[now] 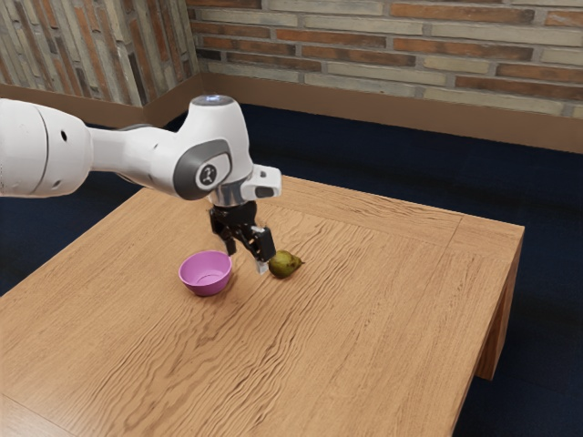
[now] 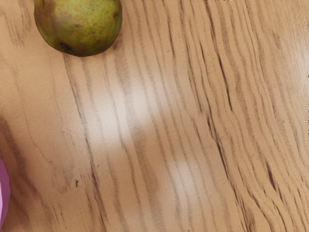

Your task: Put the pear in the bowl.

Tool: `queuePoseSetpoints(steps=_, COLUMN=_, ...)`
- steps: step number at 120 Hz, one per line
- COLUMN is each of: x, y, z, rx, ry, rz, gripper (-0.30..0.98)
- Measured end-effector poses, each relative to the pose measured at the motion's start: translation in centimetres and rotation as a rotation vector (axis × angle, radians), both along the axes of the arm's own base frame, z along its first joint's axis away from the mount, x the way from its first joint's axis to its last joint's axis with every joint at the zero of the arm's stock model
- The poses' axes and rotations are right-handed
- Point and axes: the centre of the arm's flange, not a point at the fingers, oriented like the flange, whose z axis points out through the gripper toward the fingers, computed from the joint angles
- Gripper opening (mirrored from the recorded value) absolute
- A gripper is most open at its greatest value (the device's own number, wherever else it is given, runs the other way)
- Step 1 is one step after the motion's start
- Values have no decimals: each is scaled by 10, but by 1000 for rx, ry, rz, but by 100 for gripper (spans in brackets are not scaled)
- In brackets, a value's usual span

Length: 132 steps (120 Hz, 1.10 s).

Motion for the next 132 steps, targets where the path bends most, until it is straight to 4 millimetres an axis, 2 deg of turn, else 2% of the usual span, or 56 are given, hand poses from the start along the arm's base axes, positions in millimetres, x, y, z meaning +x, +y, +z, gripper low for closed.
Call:
queuePoseSetpoints(steps=8, x=9, y=-1, z=-13, rx=1, ry=4, rz=-36, gripper=69)
queuePoseSetpoints(steps=20, x=32, y=-4, z=-14, rx=-3, ry=-13, rz=-80, gripper=69)
queuePoseSetpoints(steps=48, x=52, y=4, z=-52, rx=17, ry=33, rz=-158, gripper=69)
queuePoseSetpoints(steps=73, x=74, y=9, z=-51, rx=23, ry=5, rz=-200, gripper=69)
queuePoseSetpoints(steps=88, x=92, y=13, z=-59, rx=12, ry=-11, rz=-204, gripper=69)
queuePoseSetpoints(steps=105, x=96, y=19, z=-69, rx=-2, ry=-4, rz=-193, gripper=69)
queuePoseSetpoints(steps=119, x=101, y=28, z=-66, rx=-6, ry=-12, rz=-182, gripper=69)
queuePoseSetpoints(steps=132, x=111, y=25, z=-67, rx=-8, ry=-21, rz=-186, gripper=69)
